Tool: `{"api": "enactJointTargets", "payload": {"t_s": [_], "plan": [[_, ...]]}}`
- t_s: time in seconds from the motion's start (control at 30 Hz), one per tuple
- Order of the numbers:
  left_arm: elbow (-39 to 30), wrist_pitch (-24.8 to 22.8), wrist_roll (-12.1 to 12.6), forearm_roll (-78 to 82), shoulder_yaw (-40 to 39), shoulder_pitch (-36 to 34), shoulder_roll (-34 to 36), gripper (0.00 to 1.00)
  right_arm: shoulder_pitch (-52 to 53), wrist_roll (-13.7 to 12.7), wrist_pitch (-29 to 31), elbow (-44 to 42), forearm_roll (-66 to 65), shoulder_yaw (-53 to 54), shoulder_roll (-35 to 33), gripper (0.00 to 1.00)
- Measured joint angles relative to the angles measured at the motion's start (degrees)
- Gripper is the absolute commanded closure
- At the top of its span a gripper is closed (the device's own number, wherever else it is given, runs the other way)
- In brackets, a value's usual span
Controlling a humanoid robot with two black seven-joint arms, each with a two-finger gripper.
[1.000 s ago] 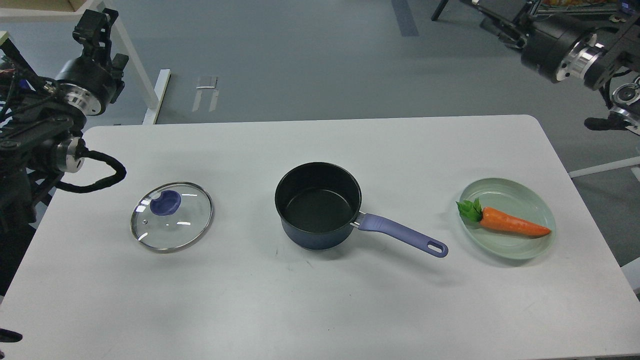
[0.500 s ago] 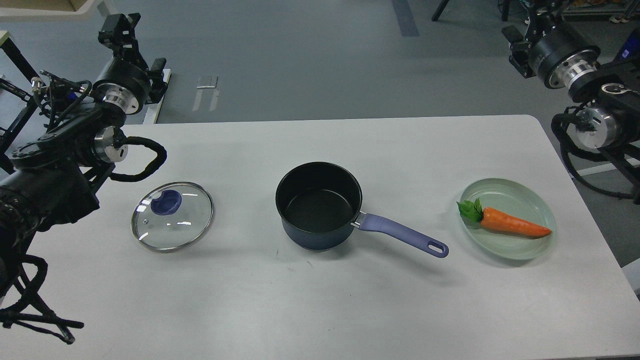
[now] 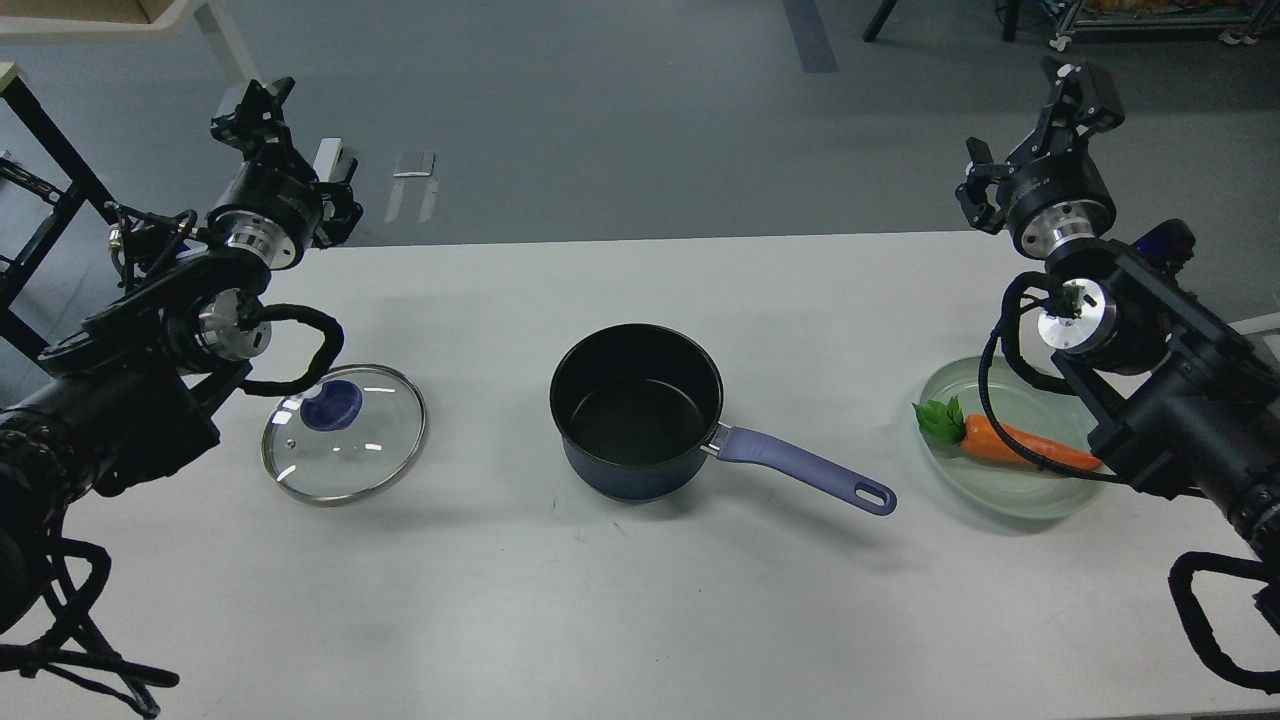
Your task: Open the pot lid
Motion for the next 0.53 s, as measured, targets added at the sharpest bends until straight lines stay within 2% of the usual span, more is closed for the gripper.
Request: {"api": "enactJointTargets", "payload": {"t_s": [0.2,0.53], "plan": [[-0.09,-0.91,0.04,-0.03,-2.03,0.48,-0.16,0.00,-1.97,-0.21,1.33,-0.30,6.61,1.48,2.05,0.01],[-0.53,-0.60,-0.29,0.11,-2.19,1.86,-0.07,0.00,-2.92,0.47,2.72,0.32,7.37,1.27,2.15,0.00]]}}
